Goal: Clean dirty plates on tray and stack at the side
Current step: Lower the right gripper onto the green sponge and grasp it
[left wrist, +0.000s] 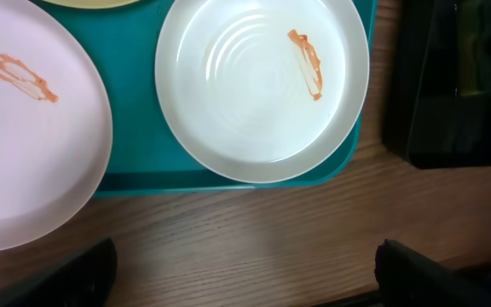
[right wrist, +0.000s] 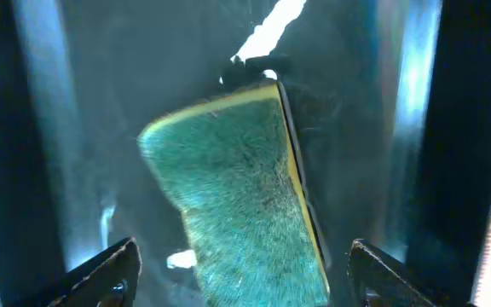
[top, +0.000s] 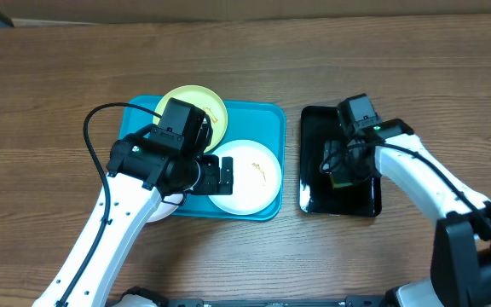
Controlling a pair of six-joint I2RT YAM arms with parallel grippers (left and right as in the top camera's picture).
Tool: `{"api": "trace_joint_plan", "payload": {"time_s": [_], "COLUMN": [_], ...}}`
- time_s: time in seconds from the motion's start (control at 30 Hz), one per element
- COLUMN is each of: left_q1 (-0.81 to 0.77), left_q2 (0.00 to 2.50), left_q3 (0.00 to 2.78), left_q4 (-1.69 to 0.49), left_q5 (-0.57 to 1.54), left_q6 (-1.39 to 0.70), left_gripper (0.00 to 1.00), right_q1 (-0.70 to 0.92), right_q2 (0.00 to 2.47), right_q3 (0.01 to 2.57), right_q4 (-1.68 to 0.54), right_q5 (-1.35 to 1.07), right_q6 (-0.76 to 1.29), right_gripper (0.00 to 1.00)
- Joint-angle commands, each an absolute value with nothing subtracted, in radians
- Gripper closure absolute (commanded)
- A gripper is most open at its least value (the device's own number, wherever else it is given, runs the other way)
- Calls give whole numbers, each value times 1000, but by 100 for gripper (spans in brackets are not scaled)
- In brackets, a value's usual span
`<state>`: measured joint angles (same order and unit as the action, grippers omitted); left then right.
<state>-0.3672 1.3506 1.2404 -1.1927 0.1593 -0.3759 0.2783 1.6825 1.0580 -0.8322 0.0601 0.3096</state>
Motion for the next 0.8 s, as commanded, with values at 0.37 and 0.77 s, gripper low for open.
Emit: {"api": "trace_joint_plan", "payload": {"time_s": [0.37,0.77], "left_q1": [-374,-374], "left_q2": [1347,1347], "left_q3": [1231,1231], "left_q4": [-1192,-1193], "left_q5": [146,146], "left_q6": [-389,-381], "left_gripper": [2,2], "right_q1": [282,282], "right_q2": [1739,1740], "right_q3": [1015,1014], "right_q4": [-817,-778], "right_q5": [-93,-2], "right_q6": [308,311], "right_gripper": [53,30]}}
